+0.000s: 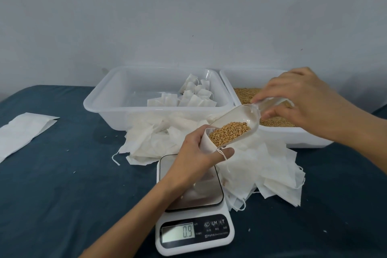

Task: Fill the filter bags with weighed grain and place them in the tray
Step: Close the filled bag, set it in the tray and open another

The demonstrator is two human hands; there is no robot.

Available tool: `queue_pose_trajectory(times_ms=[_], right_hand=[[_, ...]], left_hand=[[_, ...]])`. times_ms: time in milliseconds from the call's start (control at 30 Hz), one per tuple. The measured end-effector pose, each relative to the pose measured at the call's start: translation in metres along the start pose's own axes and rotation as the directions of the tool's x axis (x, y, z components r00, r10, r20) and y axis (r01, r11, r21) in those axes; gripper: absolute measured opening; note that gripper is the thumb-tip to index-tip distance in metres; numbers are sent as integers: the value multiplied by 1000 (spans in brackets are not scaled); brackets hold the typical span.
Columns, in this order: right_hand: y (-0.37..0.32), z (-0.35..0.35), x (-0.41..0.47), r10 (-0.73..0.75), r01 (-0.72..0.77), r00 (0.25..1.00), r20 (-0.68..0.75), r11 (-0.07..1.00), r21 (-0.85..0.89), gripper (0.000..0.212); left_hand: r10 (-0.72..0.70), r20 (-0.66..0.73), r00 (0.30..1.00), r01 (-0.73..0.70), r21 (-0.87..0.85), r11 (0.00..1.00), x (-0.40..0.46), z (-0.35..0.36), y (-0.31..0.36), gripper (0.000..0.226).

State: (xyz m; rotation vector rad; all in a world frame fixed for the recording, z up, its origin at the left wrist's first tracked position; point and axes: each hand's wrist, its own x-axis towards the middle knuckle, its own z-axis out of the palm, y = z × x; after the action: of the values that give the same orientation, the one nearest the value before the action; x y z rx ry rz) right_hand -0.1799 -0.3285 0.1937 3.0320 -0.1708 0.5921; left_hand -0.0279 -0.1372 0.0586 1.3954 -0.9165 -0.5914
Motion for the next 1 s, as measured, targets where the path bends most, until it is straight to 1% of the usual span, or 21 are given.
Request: queue_pose_trajectory(times_ms=[200,433,633,800,1000], right_hand=[[-4,3,-1,-4,2,998,-55,999,-41,27],[-7,6,-1,-69,56,989,-134,993,-102,29],[-8,8,-1,-98,75,983,-155,986,-146,30],[-11,5,-1,-130,95,977,-168,976,-198,29],[-12,3,-1,-130,98,977,-169,979,-181,30]], left_hand=[[-6,-12,1000,6,-32,999,0,-1,1,48],[-1,-32,999,-1,-41,999,-1,-1,2,42],[3,-56,998,-4,-18,1000,0,0,2,43],[-3,-56,998,2,-24,1000,0,0,3,38],[-11,-55,998,9,-31,999,0,0,4,41]])
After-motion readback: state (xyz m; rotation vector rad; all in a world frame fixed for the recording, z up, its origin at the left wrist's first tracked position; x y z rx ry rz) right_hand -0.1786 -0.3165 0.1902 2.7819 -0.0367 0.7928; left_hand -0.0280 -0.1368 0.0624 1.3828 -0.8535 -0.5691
